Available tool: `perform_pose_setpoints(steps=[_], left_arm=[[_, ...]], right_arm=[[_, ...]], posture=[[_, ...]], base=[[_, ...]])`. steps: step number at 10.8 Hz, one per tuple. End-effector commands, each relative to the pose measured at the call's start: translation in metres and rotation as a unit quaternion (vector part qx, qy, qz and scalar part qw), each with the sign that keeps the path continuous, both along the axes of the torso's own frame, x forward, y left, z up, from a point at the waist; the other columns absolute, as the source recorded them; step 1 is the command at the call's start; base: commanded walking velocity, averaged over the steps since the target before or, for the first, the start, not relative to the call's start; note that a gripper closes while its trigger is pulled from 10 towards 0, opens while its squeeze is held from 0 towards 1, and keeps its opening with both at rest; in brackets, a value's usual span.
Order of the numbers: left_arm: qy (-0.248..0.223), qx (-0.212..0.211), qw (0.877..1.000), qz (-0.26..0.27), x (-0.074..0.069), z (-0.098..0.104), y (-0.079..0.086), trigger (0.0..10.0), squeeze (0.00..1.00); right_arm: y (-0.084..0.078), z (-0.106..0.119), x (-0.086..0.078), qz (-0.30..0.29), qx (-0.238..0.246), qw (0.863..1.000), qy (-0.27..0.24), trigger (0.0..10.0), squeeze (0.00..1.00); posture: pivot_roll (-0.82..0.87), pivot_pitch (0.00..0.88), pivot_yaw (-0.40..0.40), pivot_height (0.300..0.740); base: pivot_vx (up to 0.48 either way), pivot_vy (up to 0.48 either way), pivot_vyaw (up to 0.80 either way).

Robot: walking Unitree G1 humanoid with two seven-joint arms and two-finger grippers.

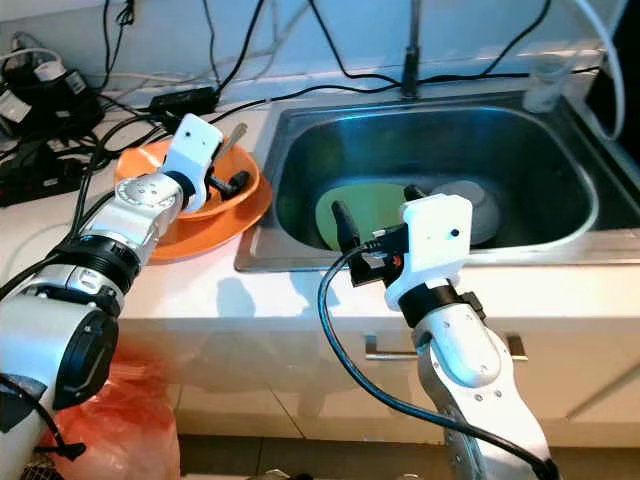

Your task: Kitchen organization

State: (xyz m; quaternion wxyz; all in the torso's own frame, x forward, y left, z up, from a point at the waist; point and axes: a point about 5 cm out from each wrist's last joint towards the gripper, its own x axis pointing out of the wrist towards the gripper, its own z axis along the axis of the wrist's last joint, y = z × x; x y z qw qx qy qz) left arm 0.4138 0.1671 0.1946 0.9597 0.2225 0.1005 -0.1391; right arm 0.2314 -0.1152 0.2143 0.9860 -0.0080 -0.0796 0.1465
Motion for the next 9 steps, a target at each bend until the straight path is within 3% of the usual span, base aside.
perform_pose_setpoints(steps=[1,4,7,9], left_arm=[[0.0,0.021,1.0,0.004,0.001,0.004,0.004,10.0,0.0],[-0.009,0.023,0.999,0.039,0.002,0.013,0.025,10.0,0.0],[0.016,0.042,0.998,0.054,-0.003,0.003,0.042,10.0,0.0],[0.031,0.062,0.994,0.087,-0.01,-0.006,0.066,10.0,0.0]], right_arm=[[-0.002,0.001,-0.003,-0.008,0.001,1.0,0.004,10.0,0.65],[-0.003,0.002,-0.002,-0.012,0.0,1.0,0.006,10.0,0.64],[-0.002,0.003,0.0,-0.006,0.0,1.0,0.006,10.0,0.63],[-0.001,0.003,0.0,-0.002,0.0,1.0,0.008,10.0,0.63]], posture=[[-0.25,0.06,0.175,0.74],[-0.24,0.058,0.174,0.74],[-0.22,0.054,0.161,0.74],[-0.22,0.058,0.157,0.74]], base=[[0.0,0.0,0.0],[0.0,0.0,0.0],[0.0,0.0,0.0],[0.0,0.0,0.0]])
